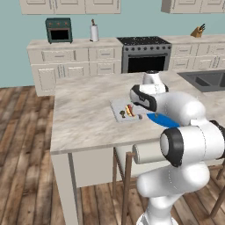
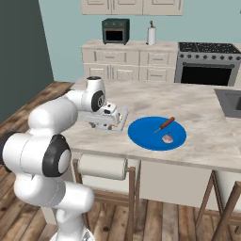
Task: Place one cooked food and one vegetable from the large plate to each tupperware container.
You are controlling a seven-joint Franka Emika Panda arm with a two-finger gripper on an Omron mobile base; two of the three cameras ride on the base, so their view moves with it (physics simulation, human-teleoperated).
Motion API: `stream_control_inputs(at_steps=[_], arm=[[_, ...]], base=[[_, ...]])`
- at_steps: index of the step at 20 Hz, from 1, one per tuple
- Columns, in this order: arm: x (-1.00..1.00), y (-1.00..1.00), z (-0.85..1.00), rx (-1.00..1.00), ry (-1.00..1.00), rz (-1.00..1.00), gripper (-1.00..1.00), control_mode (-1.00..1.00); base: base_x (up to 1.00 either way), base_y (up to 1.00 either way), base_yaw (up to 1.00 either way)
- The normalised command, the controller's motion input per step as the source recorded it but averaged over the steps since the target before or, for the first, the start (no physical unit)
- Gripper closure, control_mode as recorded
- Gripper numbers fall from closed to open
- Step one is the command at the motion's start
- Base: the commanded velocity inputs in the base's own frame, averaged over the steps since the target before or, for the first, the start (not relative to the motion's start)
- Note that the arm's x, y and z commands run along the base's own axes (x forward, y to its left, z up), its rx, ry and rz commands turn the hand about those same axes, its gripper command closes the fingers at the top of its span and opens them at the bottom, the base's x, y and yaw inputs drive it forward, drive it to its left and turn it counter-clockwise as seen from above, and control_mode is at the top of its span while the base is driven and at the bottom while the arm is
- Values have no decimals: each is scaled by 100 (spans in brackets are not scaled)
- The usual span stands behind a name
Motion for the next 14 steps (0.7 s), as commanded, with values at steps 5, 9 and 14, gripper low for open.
stream_control_inputs(at_steps=[5,9,14], arm=[[0,0,0,0,0,0,-100,100],[0,0,0,0,0,0,-100,100],[0,0,0,0,0,0,-100,100]], base=[[7,-92,4],[9,-100,0],[4,-100,0]])
